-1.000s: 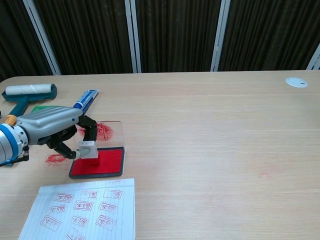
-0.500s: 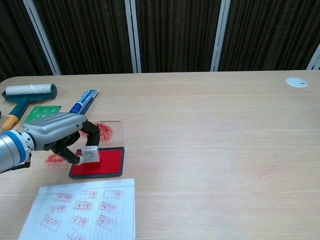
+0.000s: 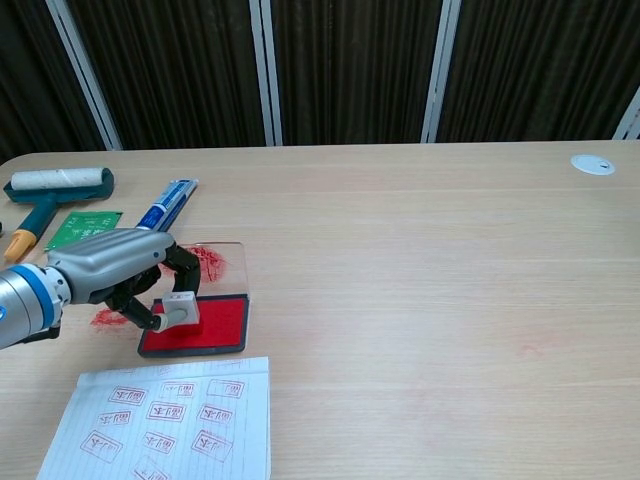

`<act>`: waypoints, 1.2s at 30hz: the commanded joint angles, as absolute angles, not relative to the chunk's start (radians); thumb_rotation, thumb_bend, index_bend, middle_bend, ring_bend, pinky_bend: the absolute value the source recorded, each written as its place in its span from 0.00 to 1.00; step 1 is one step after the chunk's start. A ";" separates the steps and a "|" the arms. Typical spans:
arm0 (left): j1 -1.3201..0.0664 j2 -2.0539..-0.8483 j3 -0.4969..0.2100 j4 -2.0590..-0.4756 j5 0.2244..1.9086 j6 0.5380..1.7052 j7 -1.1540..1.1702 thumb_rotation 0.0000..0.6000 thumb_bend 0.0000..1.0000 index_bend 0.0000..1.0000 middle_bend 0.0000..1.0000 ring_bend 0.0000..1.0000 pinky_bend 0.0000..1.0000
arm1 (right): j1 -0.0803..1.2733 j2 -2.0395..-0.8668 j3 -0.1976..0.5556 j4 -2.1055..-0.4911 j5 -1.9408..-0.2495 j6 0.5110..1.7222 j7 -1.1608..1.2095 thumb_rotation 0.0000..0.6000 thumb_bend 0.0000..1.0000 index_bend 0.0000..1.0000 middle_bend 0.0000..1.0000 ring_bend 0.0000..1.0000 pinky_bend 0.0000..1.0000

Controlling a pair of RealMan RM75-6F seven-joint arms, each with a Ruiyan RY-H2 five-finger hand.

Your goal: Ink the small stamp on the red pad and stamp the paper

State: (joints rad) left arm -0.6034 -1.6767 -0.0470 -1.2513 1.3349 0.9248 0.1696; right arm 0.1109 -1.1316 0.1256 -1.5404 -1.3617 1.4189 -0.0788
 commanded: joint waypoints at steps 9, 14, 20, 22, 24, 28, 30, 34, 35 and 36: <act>-0.602 -1.679 -0.047 -1.245 1.333 0.927 0.168 1.00 0.59 0.59 0.56 0.84 0.92 | 0.112 -1.133 0.126 -1.538 -1.360 1.416 -0.079 1.00 0.00 0.00 0.00 0.00 0.00; -0.599 -1.653 -0.053 -1.283 1.347 0.950 0.151 1.00 0.59 0.59 0.56 0.84 0.92 | 0.113 -1.133 0.126 -1.538 -1.360 1.416 -0.079 1.00 0.00 0.00 0.00 0.00 0.00; -0.590 -1.584 -0.060 -1.377 1.377 0.995 0.129 1.00 0.59 0.60 0.56 0.84 0.92 | 0.111 -1.131 0.126 -1.541 -1.362 1.420 -0.079 1.00 0.00 0.00 0.00 0.00 0.00; -0.585 -1.551 -0.056 -1.415 1.395 1.013 0.126 1.00 0.59 0.60 0.56 0.84 0.92 | 0.110 -1.130 0.124 -1.544 -1.365 1.423 -0.081 1.00 0.00 0.00 0.00 0.00 0.00; -0.575 -1.509 -0.042 -1.462 1.424 1.035 0.123 1.00 0.59 0.60 0.56 0.84 0.92 | 0.108 -1.130 0.123 -1.547 -1.369 1.427 -0.083 1.00 0.00 0.00 0.00 0.00 0.00; -0.559 -1.454 -0.007 -1.519 1.479 1.066 0.115 1.00 0.59 0.60 0.56 0.84 0.92 | 0.106 -1.127 0.122 -1.554 -1.374 1.433 -0.084 1.00 0.00 0.00 0.00 0.00 0.00; -0.552 -1.441 0.010 -1.533 1.503 1.077 0.111 1.00 0.59 0.60 0.56 0.84 0.92 | 0.105 -1.126 0.122 -1.557 -1.376 1.437 -0.085 1.00 0.00 0.00 0.00 0.00 0.00; -0.530 -1.409 0.072 -1.558 1.592 1.115 0.096 1.00 0.59 0.60 0.56 0.84 0.92 | 0.103 -1.124 0.120 -1.563 -1.383 1.444 -0.088 1.00 0.00 0.00 0.00 0.00 0.00; -0.526 -1.405 0.084 -1.559 1.609 1.121 0.094 1.00 0.59 0.60 0.56 0.84 0.92 | 0.102 -1.123 0.120 -1.564 -1.383 1.444 -0.089 1.00 0.00 0.00 0.00 0.00 0.00; -0.523 -1.404 0.095 -1.559 1.625 1.127 0.092 1.00 0.59 0.60 0.56 0.84 0.92 | 0.102 -1.123 0.119 -1.565 -1.383 1.445 -0.090 1.00 0.00 0.00 0.00 0.00 0.00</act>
